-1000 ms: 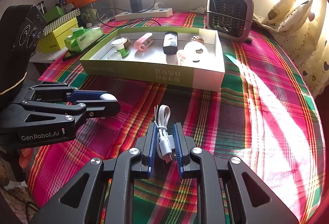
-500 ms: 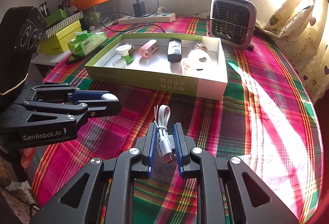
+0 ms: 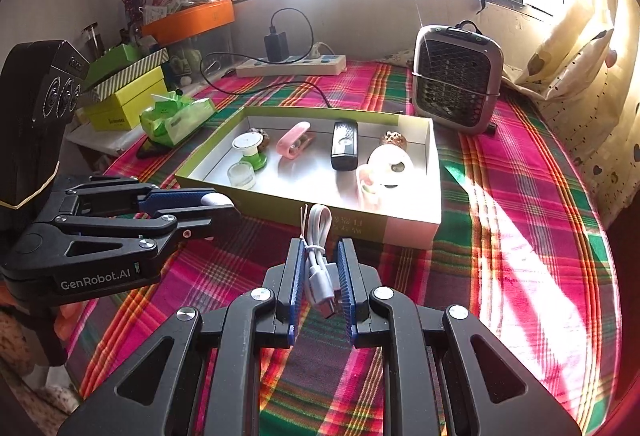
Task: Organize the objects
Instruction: 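Carry the cable in the right tool into the box while the left tool carries the plug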
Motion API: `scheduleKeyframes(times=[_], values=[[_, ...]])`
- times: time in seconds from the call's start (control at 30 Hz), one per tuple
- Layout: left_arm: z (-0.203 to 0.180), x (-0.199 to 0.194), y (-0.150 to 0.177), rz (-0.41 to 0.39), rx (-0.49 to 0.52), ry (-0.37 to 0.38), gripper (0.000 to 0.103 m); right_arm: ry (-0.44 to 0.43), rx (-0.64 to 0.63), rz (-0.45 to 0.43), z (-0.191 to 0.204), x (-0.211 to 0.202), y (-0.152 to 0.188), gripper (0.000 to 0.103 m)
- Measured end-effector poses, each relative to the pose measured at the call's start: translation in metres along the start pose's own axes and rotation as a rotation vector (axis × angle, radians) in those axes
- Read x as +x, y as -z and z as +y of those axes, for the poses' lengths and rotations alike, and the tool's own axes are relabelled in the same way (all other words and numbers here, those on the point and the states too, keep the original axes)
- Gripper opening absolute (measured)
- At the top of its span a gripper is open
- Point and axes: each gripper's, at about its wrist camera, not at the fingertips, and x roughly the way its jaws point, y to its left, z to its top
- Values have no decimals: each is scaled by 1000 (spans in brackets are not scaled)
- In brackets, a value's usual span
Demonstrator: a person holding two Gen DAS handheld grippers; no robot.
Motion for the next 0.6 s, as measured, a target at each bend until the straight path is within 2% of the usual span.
scheduleKeyframes(times=[0.6], values=[[23, 18, -24, -14, -36, -27, 24, -32, -17, 25, -7, 35, -38, 18]])
